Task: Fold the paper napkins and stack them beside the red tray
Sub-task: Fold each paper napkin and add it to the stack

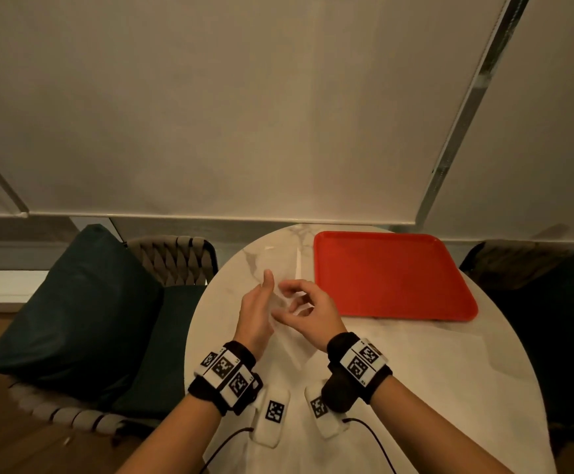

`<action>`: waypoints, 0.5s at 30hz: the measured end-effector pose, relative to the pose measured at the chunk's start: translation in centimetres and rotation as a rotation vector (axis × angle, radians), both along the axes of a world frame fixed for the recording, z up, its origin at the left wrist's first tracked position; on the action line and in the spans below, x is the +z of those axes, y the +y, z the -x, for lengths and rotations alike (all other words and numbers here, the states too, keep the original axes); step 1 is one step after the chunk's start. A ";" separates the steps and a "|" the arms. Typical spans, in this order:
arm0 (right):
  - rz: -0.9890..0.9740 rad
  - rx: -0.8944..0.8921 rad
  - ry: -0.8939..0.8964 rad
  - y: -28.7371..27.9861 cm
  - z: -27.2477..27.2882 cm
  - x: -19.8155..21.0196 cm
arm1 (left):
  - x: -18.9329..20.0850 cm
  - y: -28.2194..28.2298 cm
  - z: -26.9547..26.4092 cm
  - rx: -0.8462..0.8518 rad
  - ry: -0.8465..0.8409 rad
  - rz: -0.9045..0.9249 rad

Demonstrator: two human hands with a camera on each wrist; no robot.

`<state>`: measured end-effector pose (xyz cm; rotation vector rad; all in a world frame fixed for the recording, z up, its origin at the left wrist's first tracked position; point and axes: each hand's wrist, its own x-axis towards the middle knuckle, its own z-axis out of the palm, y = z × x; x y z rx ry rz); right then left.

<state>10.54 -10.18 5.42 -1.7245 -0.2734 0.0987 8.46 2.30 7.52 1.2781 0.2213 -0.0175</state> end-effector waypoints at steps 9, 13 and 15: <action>0.092 -0.062 0.022 -1.6 -2.8 -1.5 | -1.9 2.2 -1.9 0.042 0.053 -0.111; 0.116 0.010 0.081 -2.2 -4.7 -3.4 | -3.5 2.8 -3.3 -0.005 0.076 -0.120; 0.103 -0.015 0.110 -2.1 -5.8 -4.7 | -4.7 3.1 -4.3 -0.022 0.096 -0.183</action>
